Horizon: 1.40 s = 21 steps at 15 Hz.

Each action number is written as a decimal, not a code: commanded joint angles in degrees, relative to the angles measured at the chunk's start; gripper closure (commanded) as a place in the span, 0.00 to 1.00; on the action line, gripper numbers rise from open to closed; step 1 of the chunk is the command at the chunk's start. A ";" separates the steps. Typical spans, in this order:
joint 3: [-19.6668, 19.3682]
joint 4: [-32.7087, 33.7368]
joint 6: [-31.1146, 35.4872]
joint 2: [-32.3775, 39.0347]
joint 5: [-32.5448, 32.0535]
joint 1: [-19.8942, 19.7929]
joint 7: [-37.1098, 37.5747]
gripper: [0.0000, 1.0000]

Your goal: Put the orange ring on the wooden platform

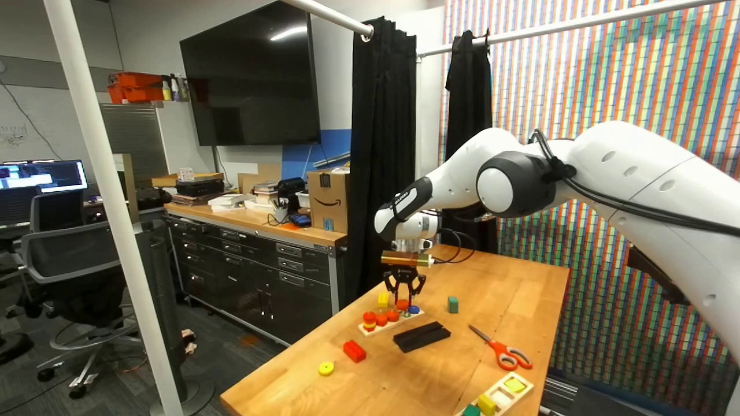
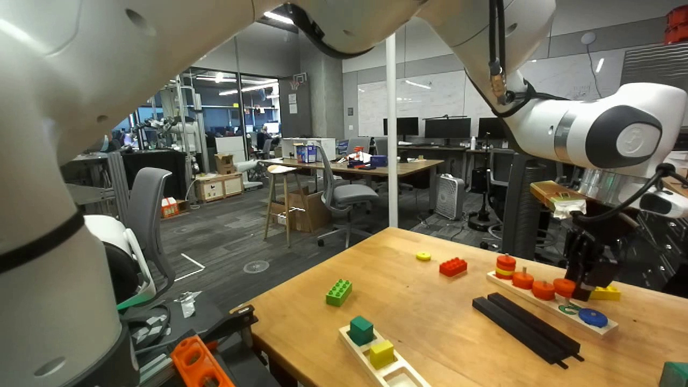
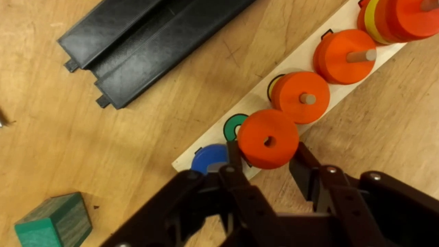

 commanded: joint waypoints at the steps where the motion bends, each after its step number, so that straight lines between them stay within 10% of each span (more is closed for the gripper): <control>1: 0.69 6.36 -3.56 3.26 1.51 -1.26 -1.13 0.77; 21: 2.35 7.86 -9.71 4.42 4.32 -3.77 -4.45 0.77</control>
